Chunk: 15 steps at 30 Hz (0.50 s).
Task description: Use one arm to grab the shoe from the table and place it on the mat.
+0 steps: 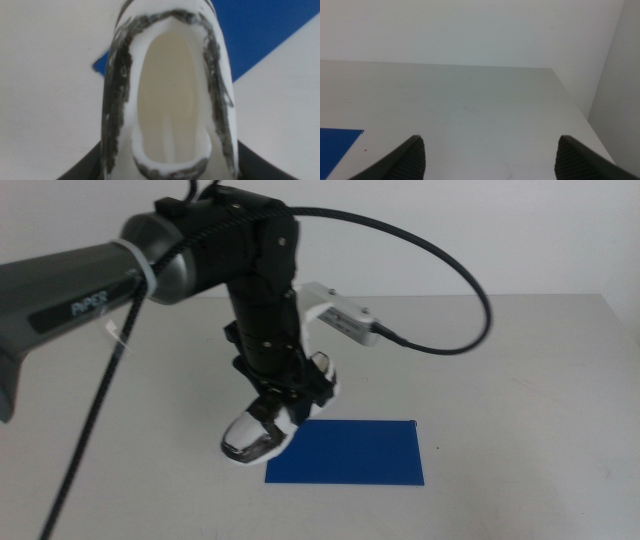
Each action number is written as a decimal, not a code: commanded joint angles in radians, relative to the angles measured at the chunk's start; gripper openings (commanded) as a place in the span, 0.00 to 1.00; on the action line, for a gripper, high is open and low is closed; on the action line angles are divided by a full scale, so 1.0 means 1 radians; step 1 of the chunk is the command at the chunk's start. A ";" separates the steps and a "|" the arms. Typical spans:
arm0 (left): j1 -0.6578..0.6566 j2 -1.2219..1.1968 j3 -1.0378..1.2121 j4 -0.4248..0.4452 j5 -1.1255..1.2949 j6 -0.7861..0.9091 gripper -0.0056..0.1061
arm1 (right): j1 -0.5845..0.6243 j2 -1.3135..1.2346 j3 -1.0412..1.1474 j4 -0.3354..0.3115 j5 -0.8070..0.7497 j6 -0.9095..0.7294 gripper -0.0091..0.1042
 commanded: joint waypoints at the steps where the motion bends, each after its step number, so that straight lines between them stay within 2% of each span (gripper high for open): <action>1: -0.032 -0.056 -0.041 0.004 0.010 -0.037 0.10 | -0.005 -0.021 -0.010 -0.008 -0.079 -0.013 0.67; 15: -0.147 0.148 -0.340 0.017 0.091 -0.041 0.10 | -0.005 -0.021 -0.010 -0.008 -0.079 -0.013 0.67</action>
